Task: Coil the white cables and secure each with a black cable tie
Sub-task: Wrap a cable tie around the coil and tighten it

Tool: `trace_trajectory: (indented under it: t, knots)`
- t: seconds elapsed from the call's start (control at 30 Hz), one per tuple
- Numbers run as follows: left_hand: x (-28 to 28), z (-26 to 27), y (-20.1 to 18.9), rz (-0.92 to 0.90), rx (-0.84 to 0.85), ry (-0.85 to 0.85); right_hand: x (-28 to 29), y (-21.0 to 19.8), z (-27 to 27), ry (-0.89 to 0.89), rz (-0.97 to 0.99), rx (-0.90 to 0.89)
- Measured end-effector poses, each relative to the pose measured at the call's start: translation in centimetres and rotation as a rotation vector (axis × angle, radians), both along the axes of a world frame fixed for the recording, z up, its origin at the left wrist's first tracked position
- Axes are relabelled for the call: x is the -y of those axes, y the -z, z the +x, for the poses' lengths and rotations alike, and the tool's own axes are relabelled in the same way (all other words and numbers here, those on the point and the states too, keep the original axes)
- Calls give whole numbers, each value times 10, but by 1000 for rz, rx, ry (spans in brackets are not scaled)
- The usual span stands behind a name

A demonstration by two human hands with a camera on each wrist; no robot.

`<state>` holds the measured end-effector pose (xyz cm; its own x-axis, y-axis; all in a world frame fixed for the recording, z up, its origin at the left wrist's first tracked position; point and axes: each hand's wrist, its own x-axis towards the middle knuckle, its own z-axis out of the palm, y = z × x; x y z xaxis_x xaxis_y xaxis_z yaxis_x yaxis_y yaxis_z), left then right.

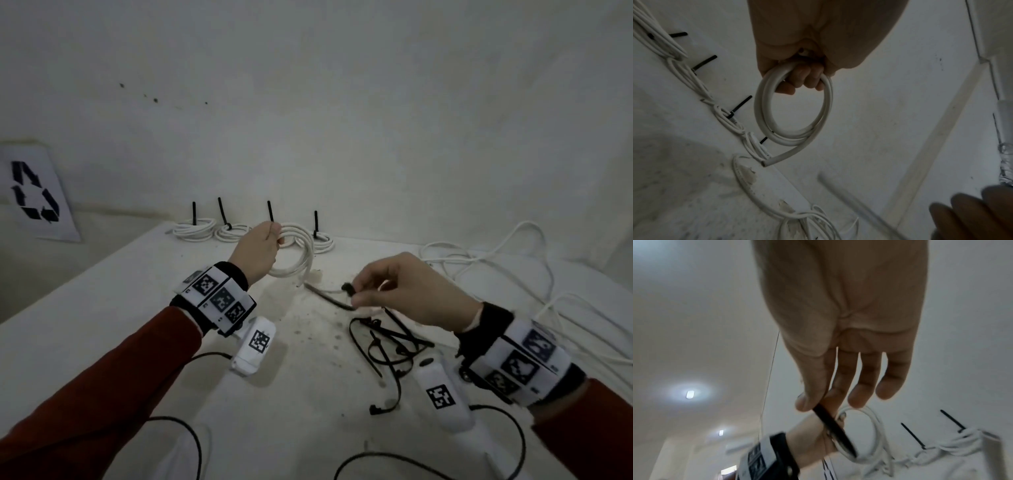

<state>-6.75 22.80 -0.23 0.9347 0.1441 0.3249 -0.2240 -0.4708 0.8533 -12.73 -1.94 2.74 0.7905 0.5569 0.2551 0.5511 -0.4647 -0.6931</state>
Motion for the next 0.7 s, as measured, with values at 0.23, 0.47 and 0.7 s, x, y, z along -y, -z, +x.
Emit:
trace_trajectory:
  t: [0.23, 0.47, 0.7]
  knots:
    - [36, -8, -13, -107, 115, 115, -20, -1, 22, 162, 264, 80]
    - [62, -17, -17, -196, 148, 202, -22, 5, 38, 318, 415, 302]
    - [71, -11, -13, -203, 81, 381, -8, 3, 50, 309, 590, 86]
